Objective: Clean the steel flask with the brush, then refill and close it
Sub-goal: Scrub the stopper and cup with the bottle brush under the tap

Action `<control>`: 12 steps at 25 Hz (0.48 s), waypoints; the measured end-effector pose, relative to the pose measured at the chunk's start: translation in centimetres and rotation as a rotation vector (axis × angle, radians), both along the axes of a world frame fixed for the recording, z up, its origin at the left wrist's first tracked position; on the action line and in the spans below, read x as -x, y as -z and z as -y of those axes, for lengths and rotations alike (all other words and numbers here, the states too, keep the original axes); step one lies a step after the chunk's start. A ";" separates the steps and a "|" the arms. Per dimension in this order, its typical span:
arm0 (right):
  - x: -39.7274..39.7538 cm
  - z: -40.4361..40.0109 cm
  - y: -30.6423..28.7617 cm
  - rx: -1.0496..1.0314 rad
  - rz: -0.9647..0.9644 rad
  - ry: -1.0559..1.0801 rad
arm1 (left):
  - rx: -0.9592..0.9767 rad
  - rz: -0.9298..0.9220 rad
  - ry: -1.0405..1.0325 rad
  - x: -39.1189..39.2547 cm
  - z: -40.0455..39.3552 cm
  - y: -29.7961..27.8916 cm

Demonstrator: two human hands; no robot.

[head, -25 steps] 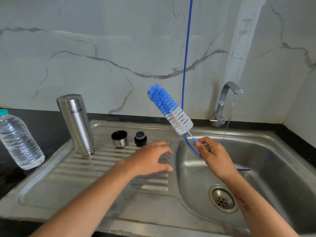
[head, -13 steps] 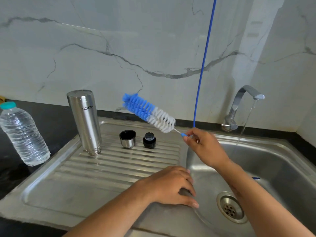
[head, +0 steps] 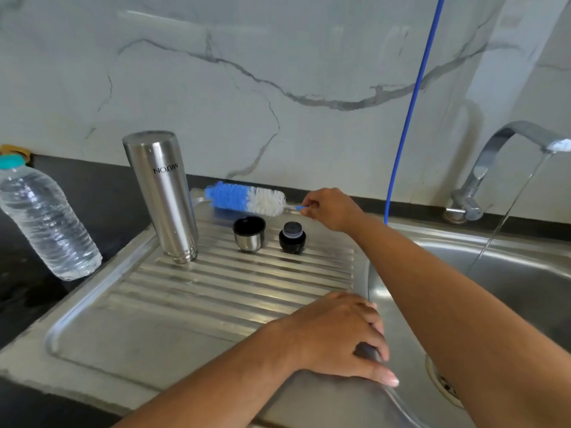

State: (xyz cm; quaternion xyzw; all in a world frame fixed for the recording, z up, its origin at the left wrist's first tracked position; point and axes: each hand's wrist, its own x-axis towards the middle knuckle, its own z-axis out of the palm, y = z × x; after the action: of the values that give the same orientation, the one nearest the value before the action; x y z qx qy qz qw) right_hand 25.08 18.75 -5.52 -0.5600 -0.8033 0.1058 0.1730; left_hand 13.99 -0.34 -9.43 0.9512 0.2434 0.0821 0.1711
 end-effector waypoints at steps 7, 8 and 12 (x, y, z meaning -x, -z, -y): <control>0.8 -1.4 1.3 0.009 0.132 0.082 | -0.032 0.009 -0.002 0.0 0.1 0.3; 0.7 -1.4 1.5 0.013 0.137 0.086 | -0.032 0.007 -0.003 0.0 0.1 0.3; 0.7 -0.8 1.3 -0.017 0.109 0.096 | -0.015 -0.011 -0.012 0.1 0.1 0.0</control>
State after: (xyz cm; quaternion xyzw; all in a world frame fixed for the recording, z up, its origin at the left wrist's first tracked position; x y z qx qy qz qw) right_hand 24.39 19.52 -6.84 -0.6016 -0.7844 0.0600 0.1385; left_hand 13.93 -0.48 -9.46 0.9514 0.2495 0.0799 0.1621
